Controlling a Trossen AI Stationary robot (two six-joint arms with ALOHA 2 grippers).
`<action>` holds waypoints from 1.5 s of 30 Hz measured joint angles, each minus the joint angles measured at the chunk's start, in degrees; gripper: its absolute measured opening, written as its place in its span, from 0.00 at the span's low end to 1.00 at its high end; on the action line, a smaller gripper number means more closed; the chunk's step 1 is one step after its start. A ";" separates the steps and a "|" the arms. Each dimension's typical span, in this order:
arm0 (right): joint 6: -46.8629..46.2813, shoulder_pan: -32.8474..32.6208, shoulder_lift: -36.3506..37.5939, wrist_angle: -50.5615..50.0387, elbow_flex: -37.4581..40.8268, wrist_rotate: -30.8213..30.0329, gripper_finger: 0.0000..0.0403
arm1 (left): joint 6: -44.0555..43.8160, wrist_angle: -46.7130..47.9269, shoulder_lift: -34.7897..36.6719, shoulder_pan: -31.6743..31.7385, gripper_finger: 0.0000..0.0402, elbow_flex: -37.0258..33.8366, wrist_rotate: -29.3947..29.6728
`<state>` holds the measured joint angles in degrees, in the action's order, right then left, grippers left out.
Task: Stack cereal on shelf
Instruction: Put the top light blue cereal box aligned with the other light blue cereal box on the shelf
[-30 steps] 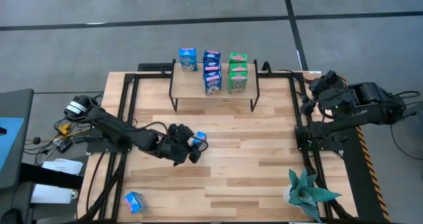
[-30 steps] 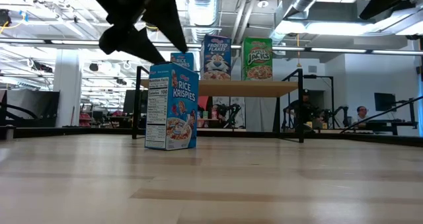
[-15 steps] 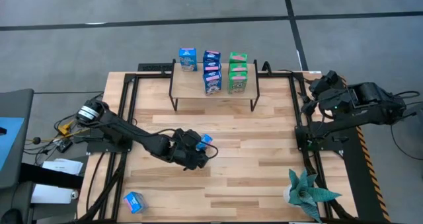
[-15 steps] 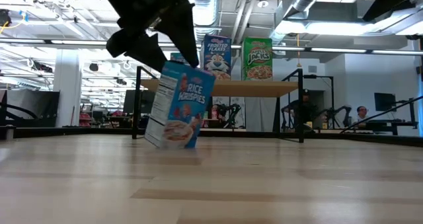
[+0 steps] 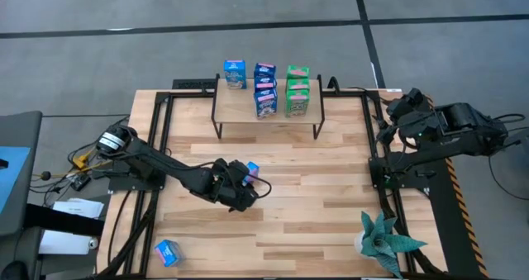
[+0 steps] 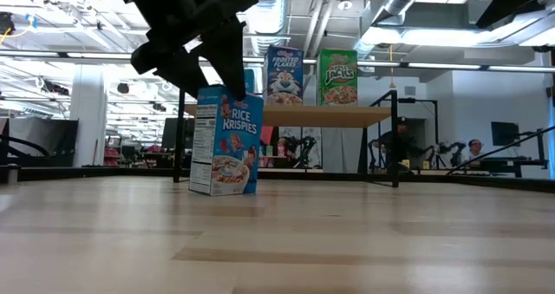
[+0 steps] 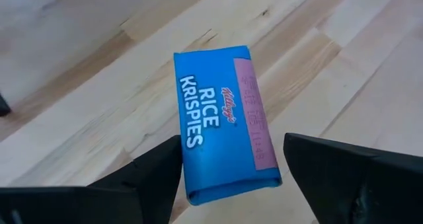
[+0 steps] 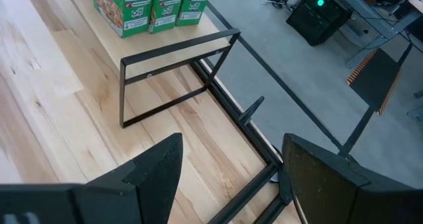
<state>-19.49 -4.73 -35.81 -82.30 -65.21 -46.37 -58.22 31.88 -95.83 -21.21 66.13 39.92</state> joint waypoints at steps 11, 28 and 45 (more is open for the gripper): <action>-0.02 0.00 0.00 0.02 0.02 0.02 0.71 | -0.29 0.59 0.00 0.00 0.41 0.00 -0.55; -0.02 0.00 0.00 0.00 0.02 0.00 0.71 | 7.95 25.20 0.65 1.73 0.33 21.30 2.71; 0.50 0.00 0.00 0.00 0.02 -0.11 0.71 | 44.55 27.06 29.77 35.26 0.32 26.29 -23.86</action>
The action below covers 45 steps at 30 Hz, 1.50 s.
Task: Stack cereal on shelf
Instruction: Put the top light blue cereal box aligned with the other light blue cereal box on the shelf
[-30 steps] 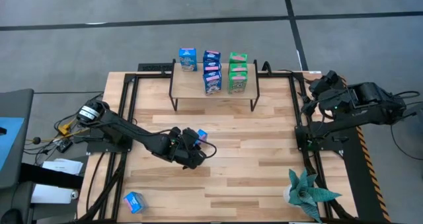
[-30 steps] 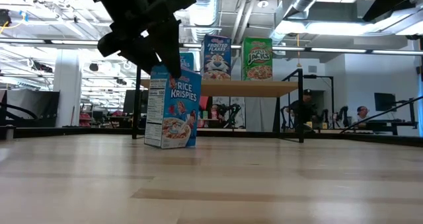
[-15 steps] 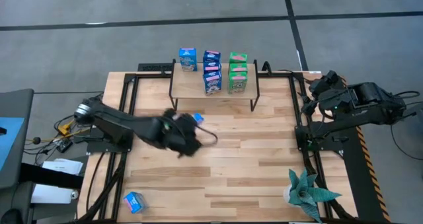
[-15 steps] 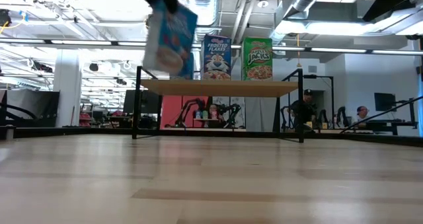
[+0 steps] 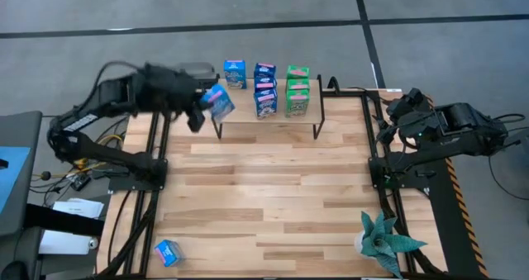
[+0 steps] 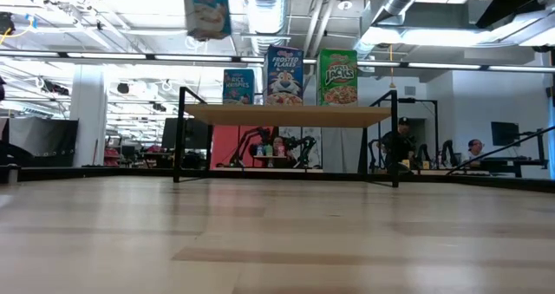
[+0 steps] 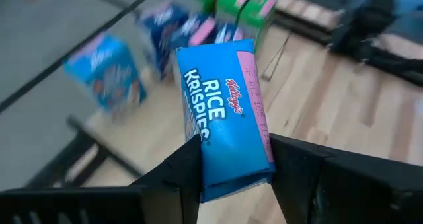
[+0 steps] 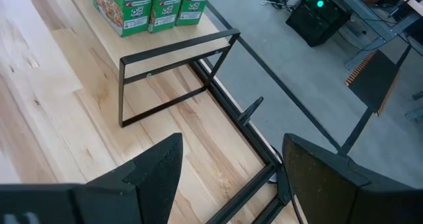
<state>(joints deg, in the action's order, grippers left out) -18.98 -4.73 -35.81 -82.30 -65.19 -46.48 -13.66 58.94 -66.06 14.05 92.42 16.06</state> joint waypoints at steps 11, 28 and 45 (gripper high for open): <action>-0.04 0.00 0.00 0.02 0.00 -0.09 0.71 | 26.10 -5.34 -9.48 31.03 0.32 -0.07 -36.71; -0.21 0.00 0.00 0.59 -0.01 -1.54 0.71 | 46.82 -4.56 -24.83 37.91 0.32 -0.07 -45.69; -0.04 0.00 0.00 -0.15 0.00 -1.64 0.71 | 50.13 -5.05 -24.85 35.31 0.40 1.03 -37.55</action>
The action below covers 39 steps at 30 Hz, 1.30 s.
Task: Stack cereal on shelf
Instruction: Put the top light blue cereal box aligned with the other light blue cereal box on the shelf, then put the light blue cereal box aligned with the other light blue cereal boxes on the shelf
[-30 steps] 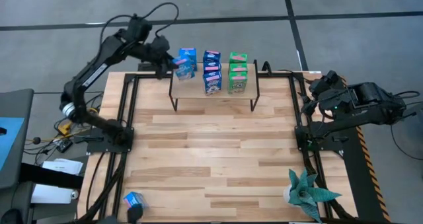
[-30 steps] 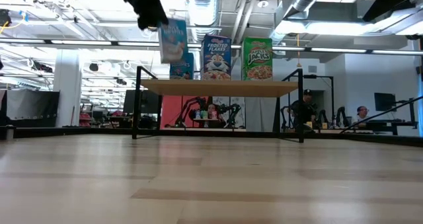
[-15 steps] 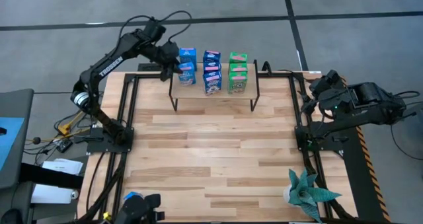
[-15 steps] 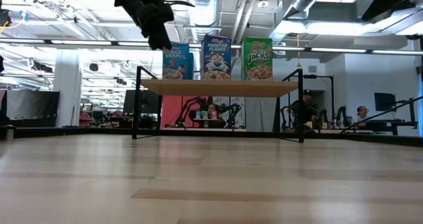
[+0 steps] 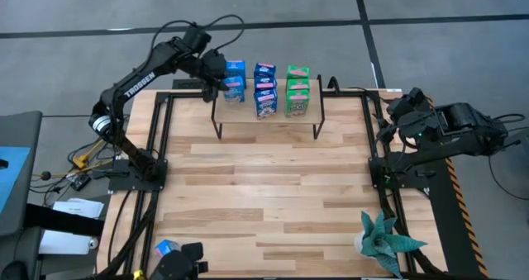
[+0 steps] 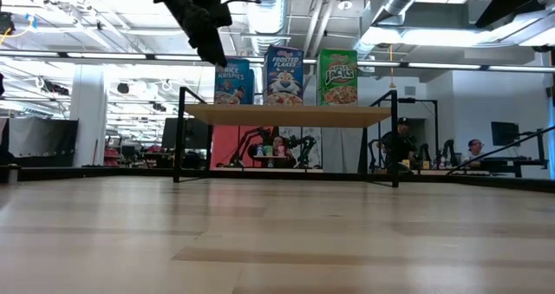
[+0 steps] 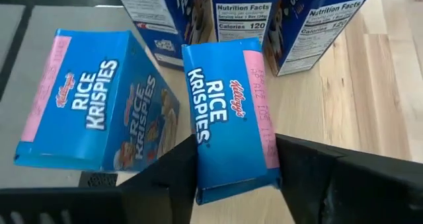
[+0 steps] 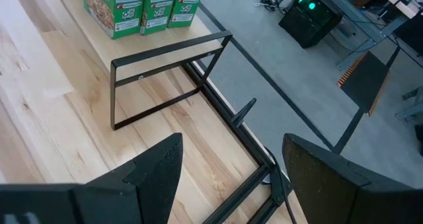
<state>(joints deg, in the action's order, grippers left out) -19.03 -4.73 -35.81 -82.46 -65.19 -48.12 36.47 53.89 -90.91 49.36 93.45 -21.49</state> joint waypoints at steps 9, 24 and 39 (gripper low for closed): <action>-0.02 0.00 0.00 0.02 0.00 0.00 0.71 | -1.66 -0.63 -0.02 -1.83 0.57 -0.02 7.26; -0.02 0.00 0.00 0.06 0.00 0.02 0.71 | -4.01 3.87 0.24 -2.35 0.63 6.03 15.44; -0.04 0.00 0.00 0.11 0.00 0.02 0.71 | -20.02 31.22 1.37 -12.00 0.63 18.14 13.32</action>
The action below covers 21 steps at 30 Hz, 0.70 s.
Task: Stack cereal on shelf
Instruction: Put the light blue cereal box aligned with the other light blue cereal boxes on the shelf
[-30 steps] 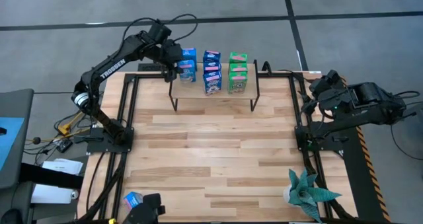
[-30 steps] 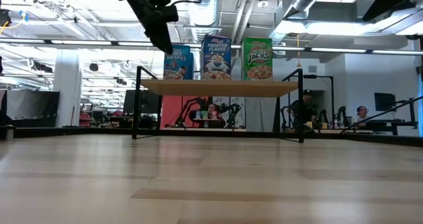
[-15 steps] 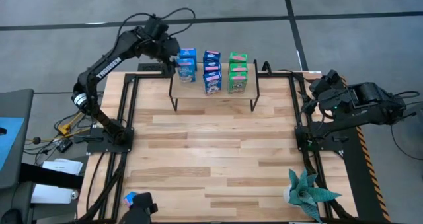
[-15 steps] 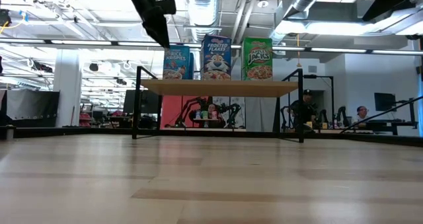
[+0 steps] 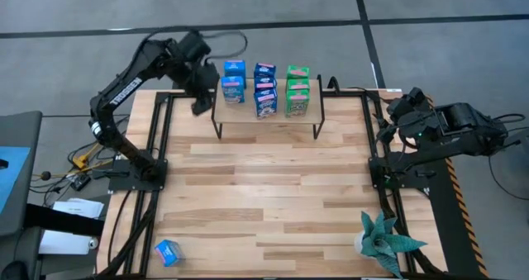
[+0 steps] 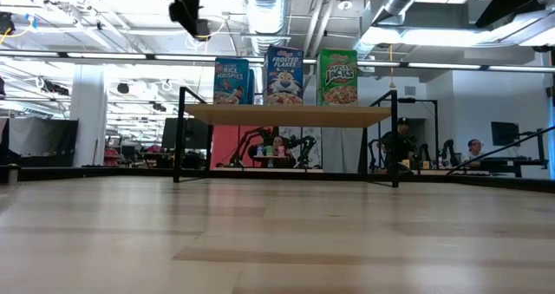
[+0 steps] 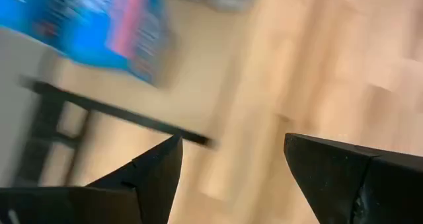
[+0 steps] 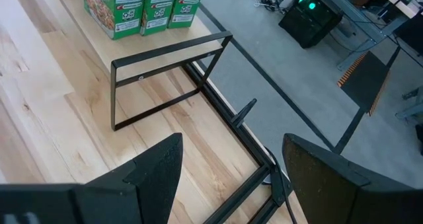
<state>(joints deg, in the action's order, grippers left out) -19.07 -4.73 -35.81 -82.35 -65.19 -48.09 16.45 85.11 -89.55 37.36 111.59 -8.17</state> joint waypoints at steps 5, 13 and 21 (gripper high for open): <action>0.00 0.00 0.00 0.02 0.00 0.02 0.71 | -15.98 4.45 3.66 -13.56 0.63 -0.43 -4.63; -1.97 0.00 0.00 0.04 0.00 0.22 0.71 | -49.35 4.90 6.87 -41.77 0.63 -0.55 8.44; -2.08 0.00 0.00 0.04 0.00 0.43 0.71 | -77.59 5.04 4.76 -63.74 0.63 -1.14 17.76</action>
<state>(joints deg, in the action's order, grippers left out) -21.15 -4.73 -35.81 -82.30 -65.19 -47.66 -61.14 90.15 -84.79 -26.38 110.45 9.60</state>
